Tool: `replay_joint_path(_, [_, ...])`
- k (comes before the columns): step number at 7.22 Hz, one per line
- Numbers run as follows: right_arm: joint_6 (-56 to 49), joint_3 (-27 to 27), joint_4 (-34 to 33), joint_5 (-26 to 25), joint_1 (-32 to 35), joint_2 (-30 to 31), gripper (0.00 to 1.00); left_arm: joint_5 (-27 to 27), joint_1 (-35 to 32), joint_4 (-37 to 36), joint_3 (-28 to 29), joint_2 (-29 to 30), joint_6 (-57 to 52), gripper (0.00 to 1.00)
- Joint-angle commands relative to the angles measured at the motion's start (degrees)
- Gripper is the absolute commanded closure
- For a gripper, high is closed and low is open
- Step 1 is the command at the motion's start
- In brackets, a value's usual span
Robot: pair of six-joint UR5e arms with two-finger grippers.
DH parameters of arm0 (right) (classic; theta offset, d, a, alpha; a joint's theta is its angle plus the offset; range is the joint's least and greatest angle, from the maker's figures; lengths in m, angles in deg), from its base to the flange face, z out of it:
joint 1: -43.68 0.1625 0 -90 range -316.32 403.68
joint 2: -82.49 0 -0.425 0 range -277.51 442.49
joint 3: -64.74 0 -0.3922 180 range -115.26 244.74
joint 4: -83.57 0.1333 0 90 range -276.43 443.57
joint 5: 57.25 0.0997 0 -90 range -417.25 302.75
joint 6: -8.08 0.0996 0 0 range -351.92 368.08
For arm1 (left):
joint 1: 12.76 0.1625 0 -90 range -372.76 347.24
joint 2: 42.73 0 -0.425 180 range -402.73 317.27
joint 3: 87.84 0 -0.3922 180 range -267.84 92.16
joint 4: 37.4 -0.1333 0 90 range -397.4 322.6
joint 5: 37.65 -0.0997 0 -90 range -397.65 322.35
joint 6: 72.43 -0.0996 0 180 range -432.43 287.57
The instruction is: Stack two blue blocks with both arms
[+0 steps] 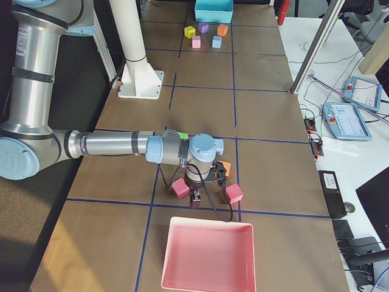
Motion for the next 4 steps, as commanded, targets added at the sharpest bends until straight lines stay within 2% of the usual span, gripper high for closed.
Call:
replay_joint_path(1, [-0.3, 0.2, 3.1, -0.1, -0.1, -0.8, 0.0, 0.0, 0.1, 0.0, 0.7, 0.0, -0.2, 0.0])
replay_joint_path(2, [0.4, 0.2, 7.7, 0.4, -0.6, -1.0, 0.0, 0.0, 0.1, 0.0, 0.7, 0.0, -0.1, 0.0])
replay_joint_path(4, [10.8, 0.1, 9.3, 1.4, -7.3, -7.2, 0.0, 0.0, 0.2, 0.0, 0.7, 0.0, -0.1, 0.0])
